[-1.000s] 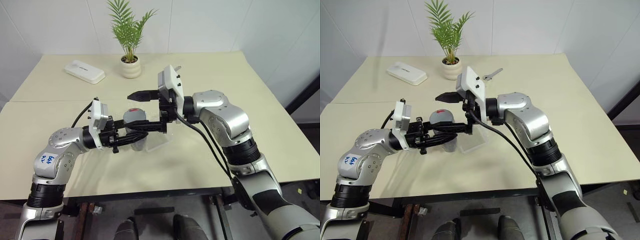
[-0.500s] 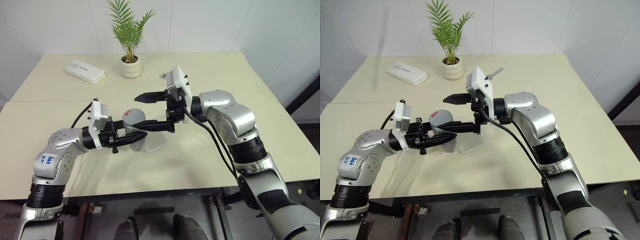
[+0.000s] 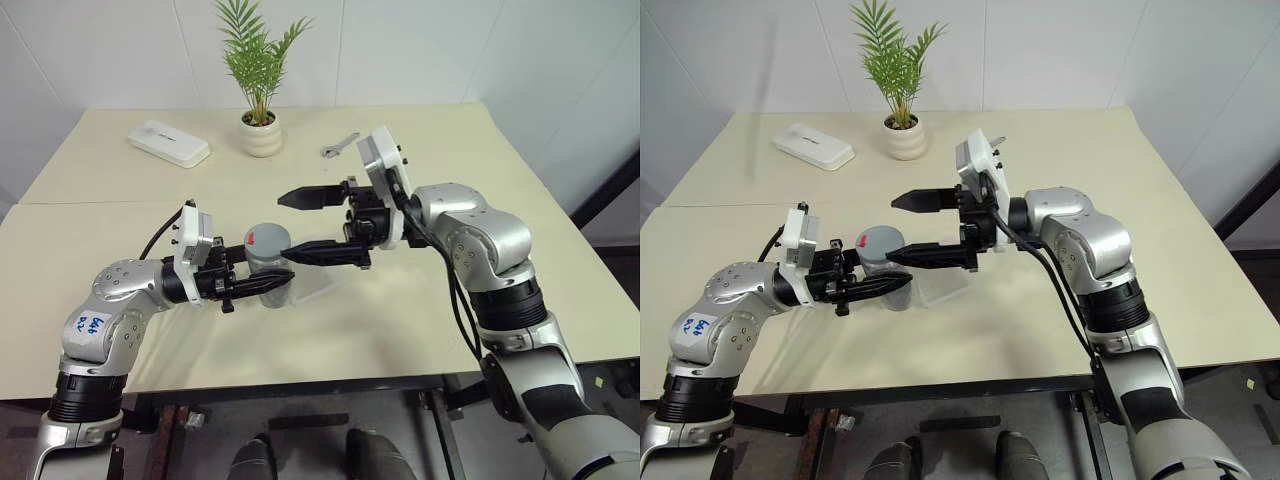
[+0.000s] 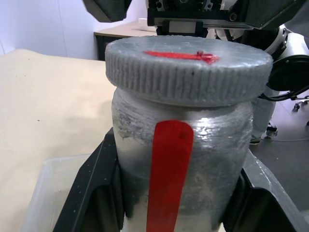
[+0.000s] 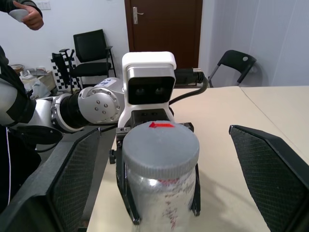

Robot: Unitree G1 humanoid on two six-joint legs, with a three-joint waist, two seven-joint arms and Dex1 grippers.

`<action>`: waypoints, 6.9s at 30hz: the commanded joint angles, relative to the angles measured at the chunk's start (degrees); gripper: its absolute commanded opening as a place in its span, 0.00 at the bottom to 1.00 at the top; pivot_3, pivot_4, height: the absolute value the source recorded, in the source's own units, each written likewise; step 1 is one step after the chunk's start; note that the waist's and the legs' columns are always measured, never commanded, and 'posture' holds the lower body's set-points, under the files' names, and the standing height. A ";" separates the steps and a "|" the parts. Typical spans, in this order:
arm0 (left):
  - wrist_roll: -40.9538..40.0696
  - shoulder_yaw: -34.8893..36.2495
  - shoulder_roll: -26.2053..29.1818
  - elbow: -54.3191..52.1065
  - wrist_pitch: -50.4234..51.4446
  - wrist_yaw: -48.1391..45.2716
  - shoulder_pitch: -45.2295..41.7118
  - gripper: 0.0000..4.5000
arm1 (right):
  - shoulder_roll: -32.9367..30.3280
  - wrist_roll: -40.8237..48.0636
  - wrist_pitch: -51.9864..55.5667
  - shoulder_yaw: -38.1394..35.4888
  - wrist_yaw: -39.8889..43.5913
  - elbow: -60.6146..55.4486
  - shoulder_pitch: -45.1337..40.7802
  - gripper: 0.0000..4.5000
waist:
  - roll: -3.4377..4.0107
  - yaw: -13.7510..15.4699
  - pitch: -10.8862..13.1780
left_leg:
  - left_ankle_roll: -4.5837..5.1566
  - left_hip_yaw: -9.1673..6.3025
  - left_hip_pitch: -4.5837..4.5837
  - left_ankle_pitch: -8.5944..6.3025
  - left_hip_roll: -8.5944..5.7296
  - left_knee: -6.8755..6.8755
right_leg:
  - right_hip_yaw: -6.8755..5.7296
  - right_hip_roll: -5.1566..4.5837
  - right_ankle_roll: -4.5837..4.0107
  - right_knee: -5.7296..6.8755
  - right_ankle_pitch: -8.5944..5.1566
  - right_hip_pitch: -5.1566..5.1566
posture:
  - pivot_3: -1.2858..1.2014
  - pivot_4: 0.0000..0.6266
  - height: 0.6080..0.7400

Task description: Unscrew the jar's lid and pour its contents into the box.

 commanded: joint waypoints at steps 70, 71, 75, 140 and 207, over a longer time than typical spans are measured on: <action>9.05 0.00 3.74 15.59 -6.32 6.76 -13.20 0.43 | -16.23 0.68 -6.37 -10.88 -3.43 -10.36 22.75 0.99 | -0.03 -0.82 -0.02 | -0.07 0.06 0.18 -0.03 0.00 0.06 | 0.28 0.17 0.21 0.01 0.11 0.06 | 0.52 0.24 1.00; 10.85 -0.64 3.49 17.96 -8.17 7.06 -14.84 0.43 | -16.49 0.97 -5.71 -10.54 -3.54 -12.53 22.65 0.99 | -0.03 -0.76 -0.02 | -0.08 0.06 0.19 -0.04 0.00 0.07 | 0.28 0.17 0.17 -0.05 0.08 0.07 | 0.52 0.24 1.00; 17.86 -5.00 3.42 23.14 -13.23 6.61 -18.12 0.43 | -16.03 0.22 -6.36 -10.42 -5.48 -15.90 21.86 0.99 | -0.03 -0.21 -0.02 | -0.07 0.07 0.13 -0.04 -0.02 0.12 | 0.33 0.15 -0.19 -0.13 -0.11 0.07 | 0.52 0.24 1.00; 23.63 29.09 -9.96 23.07 4.85 50.19 -11.44 0.43 | -11.27 -0.87 -7.72 -10.03 -11.63 -14.97 28.01 0.99 | -0.13 0.08 -0.04 | 0.36 0.80 0.23 -0.38 0.05 1.05 | 1.34 0.35 0.68 0.32 0.38 -0.01 | 0.52 0.24 1.00; 11.71 13.48 13.49 7.64 -25.95 2.13 14.94 0.99 | -21.61 -6.76 -25.19 -15.48 -0.45 -0.43 26.88 1.00 | -0.86 -2.96 -0.58 | -0.19 1.95 0.31 -0.90 0.62 0.05 | 1.57 0.63 -0.70 -1.38 0.64 -0.41 | 0.52 0.24 1.00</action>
